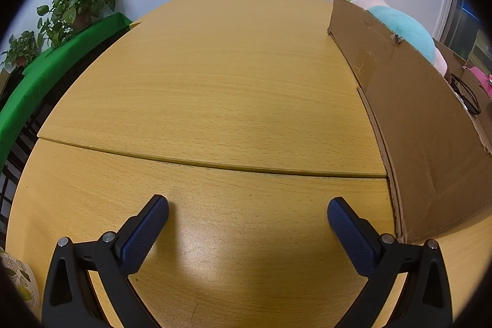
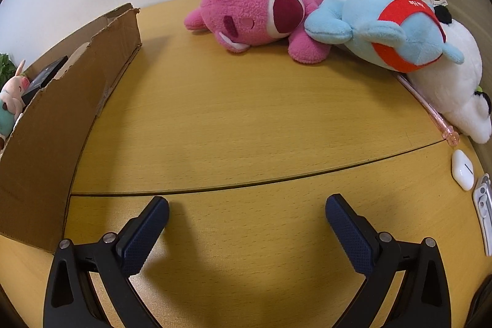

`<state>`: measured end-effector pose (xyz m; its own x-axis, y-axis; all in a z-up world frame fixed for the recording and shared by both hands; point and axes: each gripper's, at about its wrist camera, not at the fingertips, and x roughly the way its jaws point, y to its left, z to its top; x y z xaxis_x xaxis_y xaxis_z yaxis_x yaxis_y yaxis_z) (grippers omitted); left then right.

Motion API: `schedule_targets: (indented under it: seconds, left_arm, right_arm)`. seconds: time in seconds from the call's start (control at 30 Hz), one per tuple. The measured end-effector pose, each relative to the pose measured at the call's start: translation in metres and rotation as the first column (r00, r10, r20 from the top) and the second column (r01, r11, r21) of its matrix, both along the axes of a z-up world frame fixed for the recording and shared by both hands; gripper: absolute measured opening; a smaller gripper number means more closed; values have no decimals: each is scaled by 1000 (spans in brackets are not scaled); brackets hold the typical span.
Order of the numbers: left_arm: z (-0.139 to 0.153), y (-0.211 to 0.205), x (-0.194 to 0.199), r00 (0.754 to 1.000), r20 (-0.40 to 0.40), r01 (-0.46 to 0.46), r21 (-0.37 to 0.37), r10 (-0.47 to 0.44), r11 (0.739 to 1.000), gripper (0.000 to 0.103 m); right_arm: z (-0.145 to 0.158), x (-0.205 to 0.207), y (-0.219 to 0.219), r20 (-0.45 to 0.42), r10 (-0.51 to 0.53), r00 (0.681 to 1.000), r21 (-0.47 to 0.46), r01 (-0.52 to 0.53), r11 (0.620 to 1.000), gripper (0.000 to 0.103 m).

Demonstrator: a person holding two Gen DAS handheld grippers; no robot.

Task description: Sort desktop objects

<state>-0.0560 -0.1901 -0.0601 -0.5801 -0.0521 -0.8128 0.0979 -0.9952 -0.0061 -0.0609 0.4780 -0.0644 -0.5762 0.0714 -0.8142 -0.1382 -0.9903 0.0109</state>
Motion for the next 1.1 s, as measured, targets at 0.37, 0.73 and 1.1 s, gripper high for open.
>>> schedule_targets:
  seconds: [0.37,0.73,1.1]
  left_arm:
    - [-1,0,0,1000,-2,0,-1,0,1000,103]
    - [-1,1,-2,1000,-2,0,-1,0,1000,103]
    - [0,1,-4,1000,-2,-1,-1,1,1000,103]
  right_arm:
    - [0,0,-1,0,-1,1000,0,1,1000,103]
    - [-3,1,-1,-2,-1,1000,0,1,1000,103]
    - [-3,1,2,-2,-2,1000,0,2,1000,103]
